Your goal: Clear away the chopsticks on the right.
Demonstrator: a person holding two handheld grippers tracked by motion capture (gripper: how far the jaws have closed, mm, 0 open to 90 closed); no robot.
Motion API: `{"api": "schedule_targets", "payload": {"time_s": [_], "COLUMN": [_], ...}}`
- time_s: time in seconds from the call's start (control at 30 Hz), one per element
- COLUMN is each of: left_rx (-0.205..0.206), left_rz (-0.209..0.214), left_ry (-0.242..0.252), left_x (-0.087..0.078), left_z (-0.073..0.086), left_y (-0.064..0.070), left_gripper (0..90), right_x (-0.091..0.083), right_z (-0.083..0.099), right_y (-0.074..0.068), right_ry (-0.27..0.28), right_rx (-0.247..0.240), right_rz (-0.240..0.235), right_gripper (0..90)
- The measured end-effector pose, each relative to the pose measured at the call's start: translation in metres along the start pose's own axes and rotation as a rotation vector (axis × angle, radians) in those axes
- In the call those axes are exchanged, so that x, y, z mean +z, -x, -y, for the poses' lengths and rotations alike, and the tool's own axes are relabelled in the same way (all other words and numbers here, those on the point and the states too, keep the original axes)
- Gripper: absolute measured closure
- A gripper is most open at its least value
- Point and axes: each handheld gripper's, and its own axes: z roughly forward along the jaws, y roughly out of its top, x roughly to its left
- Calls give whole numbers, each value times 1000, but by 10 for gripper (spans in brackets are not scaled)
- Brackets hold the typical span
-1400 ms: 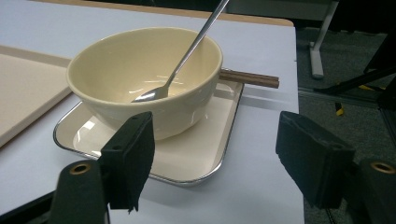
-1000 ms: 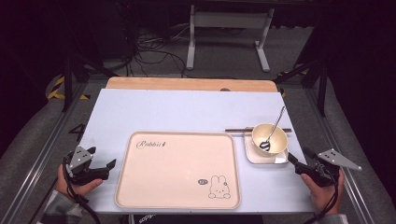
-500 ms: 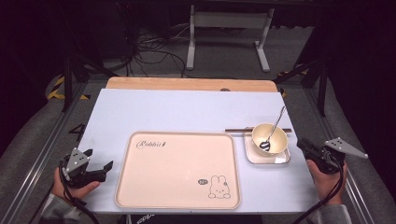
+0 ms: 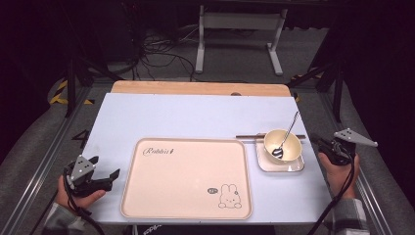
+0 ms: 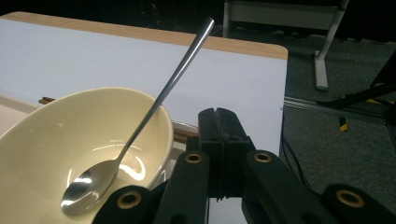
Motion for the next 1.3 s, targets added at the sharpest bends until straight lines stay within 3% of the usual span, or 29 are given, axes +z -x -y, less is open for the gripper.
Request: {"api": "schedule_targets", "payload": {"time_s": [0.33, 0.67, 1.13, 1.3], "left_rx": [8, 17, 32, 33], "left_rz": [4, 20, 30, 10], "left_ry": [-2, 5, -1, -16], "left_x": [2, 3, 7, 9], "left_z": [0, -1, -3, -3], "left_y": [2, 4, 6, 6], "left_gripper": [131, 133, 136, 144], "right_x": [30, 67, 81, 86], "right_z": [-13, -6, -5, 1], "right_y": [7, 14, 17, 20], "right_ry": [-43, -128, -188, -190], "right_rx": [-3, 51, 37, 90], "right_rz": [-22, -31, 17, -15], "right_gripper": [900, 900, 900, 888]}}
